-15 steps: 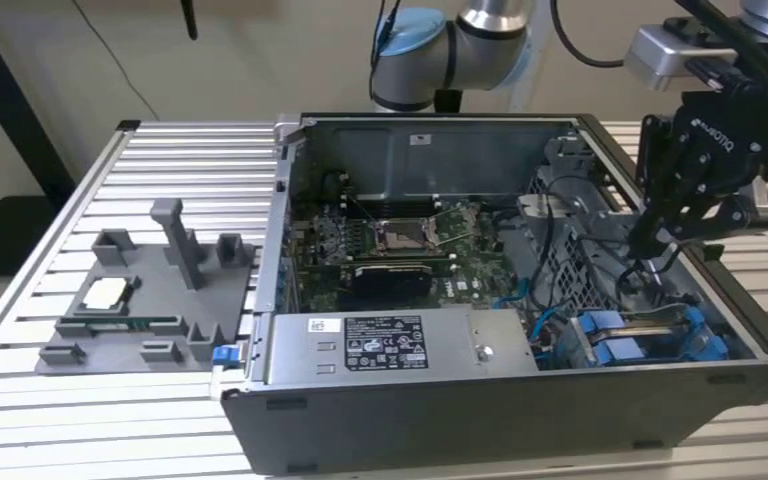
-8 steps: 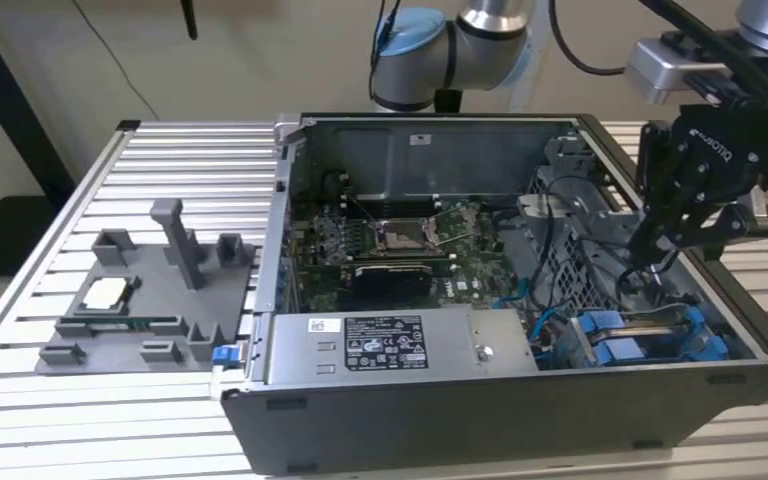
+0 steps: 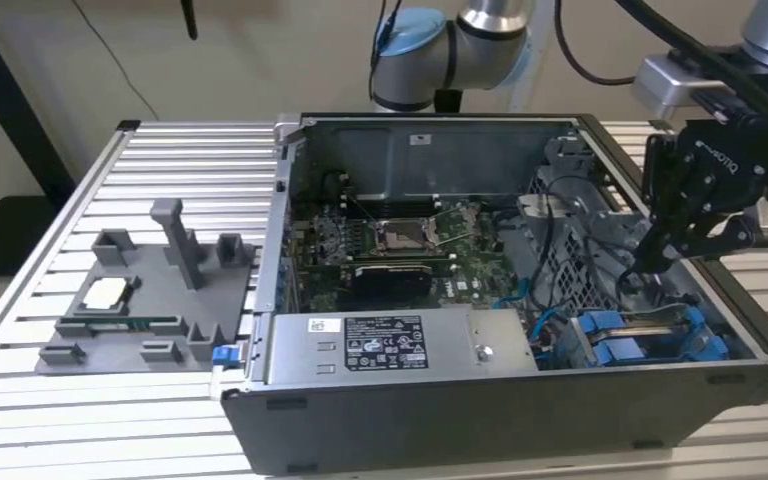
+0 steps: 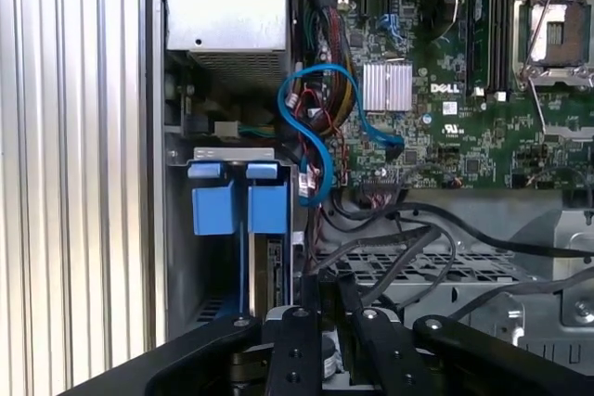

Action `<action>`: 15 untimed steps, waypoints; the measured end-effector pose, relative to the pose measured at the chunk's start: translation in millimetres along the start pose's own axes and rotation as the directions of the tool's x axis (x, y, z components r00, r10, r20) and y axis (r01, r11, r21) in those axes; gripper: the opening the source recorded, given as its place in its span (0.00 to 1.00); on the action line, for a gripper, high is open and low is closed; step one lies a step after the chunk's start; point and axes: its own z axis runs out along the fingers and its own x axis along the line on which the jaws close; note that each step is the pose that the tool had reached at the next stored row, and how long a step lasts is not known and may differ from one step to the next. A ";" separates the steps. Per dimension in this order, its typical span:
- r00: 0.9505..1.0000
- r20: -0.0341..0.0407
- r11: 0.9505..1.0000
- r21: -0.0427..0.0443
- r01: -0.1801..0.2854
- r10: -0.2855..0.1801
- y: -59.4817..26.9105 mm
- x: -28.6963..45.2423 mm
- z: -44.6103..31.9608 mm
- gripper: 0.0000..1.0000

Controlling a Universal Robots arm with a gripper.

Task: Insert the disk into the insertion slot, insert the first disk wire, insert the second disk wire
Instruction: 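Insert the first disk wire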

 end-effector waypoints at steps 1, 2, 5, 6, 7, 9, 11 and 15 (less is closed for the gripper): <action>1.000 0.000 1.000 0.000 0.000 0.000 -1.3 0.1 1.0 0.19; 1.000 -0.001 1.000 0.000 0.000 0.000 -2.4 0.2 1.9 0.19; 1.000 -0.002 1.000 0.000 0.001 -0.001 -5.4 1.2 5.0 0.19; 1.000 -0.002 1.000 0.000 0.001 -0.001 -6.4 1.6 6.0 0.19; 1.000 -0.002 1.000 0.001 0.001 -0.001 -7.3 2.0 6.9 0.19; 1.000 -0.002 1.000 0.002 0.001 -0.001 -8.8 3.9 8.7 0.19; 1.000 -0.002 1.000 0.004 0.001 -0.001 -9.3 5.7 10.5 0.19; 1.000 -0.002 1.000 0.008 0.001 -0.001 -10.0 9.3 13.5 0.19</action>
